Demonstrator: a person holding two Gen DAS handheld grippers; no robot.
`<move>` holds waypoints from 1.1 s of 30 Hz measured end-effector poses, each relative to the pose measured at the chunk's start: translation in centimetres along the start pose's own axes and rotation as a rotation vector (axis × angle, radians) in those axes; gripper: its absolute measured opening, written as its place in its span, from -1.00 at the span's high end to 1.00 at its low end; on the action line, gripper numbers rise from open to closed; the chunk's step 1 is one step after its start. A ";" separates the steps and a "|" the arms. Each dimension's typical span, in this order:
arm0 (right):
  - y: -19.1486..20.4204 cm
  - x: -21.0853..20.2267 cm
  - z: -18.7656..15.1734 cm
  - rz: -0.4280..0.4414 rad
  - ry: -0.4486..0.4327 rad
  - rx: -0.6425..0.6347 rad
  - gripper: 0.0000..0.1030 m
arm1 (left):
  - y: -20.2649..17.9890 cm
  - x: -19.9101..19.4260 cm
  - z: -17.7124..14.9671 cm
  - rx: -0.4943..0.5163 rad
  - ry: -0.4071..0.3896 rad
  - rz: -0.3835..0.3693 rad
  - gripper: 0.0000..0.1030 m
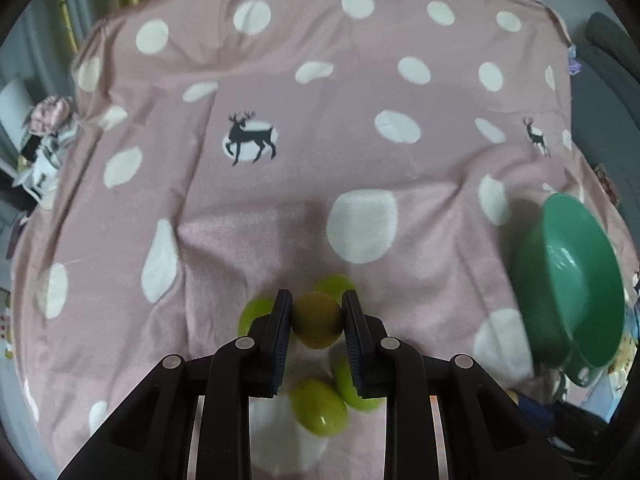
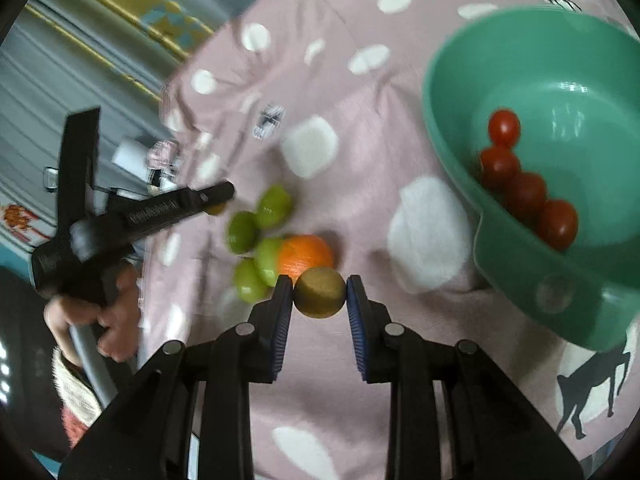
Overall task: Organize fruits
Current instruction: 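Carry both small yellow fruits into the teal bowl and open both tools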
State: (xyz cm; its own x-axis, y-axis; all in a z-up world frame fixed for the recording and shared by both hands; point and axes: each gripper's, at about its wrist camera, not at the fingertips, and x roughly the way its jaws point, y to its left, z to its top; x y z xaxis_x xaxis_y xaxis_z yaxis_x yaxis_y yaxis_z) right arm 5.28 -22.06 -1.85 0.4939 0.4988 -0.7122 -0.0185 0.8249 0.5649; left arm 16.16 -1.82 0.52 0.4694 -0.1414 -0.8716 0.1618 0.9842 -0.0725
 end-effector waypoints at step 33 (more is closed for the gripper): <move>-12.2 -12.8 3.6 -0.098 -0.206 0.163 0.45 | -22.6 0.6 -2.2 0.319 -0.011 -0.293 0.51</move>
State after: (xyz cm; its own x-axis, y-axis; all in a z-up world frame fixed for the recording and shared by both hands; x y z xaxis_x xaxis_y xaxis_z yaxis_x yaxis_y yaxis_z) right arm 2.28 -39.51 1.87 0.6533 0.3401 -0.6765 0.1701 0.8047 0.5688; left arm 10.85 -23.92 0.56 0.3727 -0.4132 -0.8309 0.5489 0.8201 -0.1616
